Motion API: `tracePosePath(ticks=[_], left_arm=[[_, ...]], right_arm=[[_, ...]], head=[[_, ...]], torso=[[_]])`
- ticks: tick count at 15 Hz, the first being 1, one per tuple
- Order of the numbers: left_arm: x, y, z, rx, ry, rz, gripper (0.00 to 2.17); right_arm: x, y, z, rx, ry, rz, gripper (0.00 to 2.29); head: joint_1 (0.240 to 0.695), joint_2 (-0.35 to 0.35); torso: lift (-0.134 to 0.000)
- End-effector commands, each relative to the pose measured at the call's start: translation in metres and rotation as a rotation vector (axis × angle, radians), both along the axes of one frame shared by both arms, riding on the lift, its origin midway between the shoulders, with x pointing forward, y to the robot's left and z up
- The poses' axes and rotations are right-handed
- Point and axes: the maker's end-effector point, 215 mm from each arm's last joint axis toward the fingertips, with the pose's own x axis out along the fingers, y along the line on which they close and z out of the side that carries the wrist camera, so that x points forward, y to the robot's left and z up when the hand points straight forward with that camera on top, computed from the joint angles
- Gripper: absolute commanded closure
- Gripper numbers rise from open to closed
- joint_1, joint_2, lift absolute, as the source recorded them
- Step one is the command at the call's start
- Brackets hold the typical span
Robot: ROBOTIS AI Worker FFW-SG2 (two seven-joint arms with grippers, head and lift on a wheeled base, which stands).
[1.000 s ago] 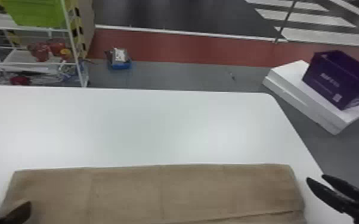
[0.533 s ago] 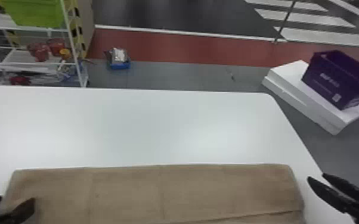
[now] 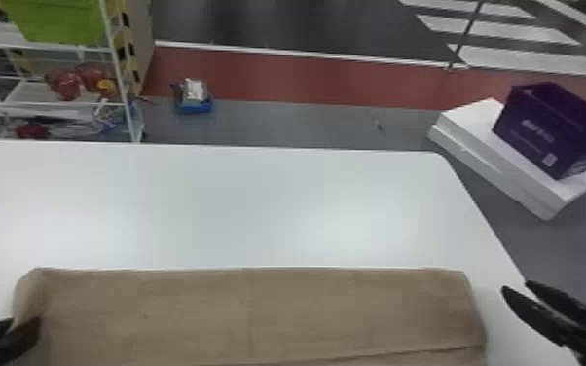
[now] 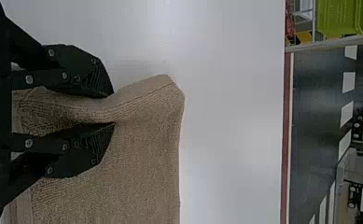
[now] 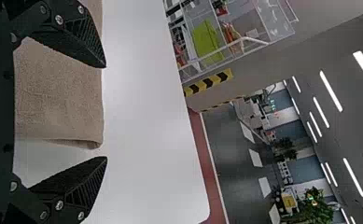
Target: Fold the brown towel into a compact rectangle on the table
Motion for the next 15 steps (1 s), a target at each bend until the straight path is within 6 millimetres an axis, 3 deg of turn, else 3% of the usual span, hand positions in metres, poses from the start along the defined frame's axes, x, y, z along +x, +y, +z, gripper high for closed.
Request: tracePosePath(ticks=[1, 4, 9, 11, 13, 15], left_arm=[[0.002, -0.001, 0.007, 0.003, -0.014, -0.001, 1.56], [-0.002, -0.014, 0.02, -0.037, 0.005, 0.0, 1.56], [-0.018, -0.06, 0.038, -0.177, 0.109, -0.001, 1.56], [-0.014, -0.071, 0.047, -0.211, 0.113, -0.012, 1.56], [-0.006, -0.078, 0.056, -0.237, 0.106, -0.018, 1.56], [-0.002, -0.082, 0.063, -0.257, 0.103, -0.023, 1.56]], right_arm=[[0.0, 0.001, 0.002, 0.006, -0.006, 0.003, 0.2], [0.003, 0.011, 0.0, 0.026, -0.009, 0.022, 0.2], [0.013, 0.034, -0.006, 0.044, -0.005, 0.055, 0.2], [0.018, 0.049, -0.009, 0.052, -0.004, 0.081, 0.24], [0.023, 0.066, -0.012, 0.053, -0.008, 0.116, 0.59], [0.029, 0.084, -0.017, 0.048, -0.002, 0.148, 1.7]], head=[[0.695, -0.174], [0.695, -0.173], [0.695, -0.191], [0.695, -0.206], [0.695, -0.211], [0.695, -0.192]], torso=[[-0.123], [-0.123], [-0.123], [-0.123], [-0.123], [-0.123]])
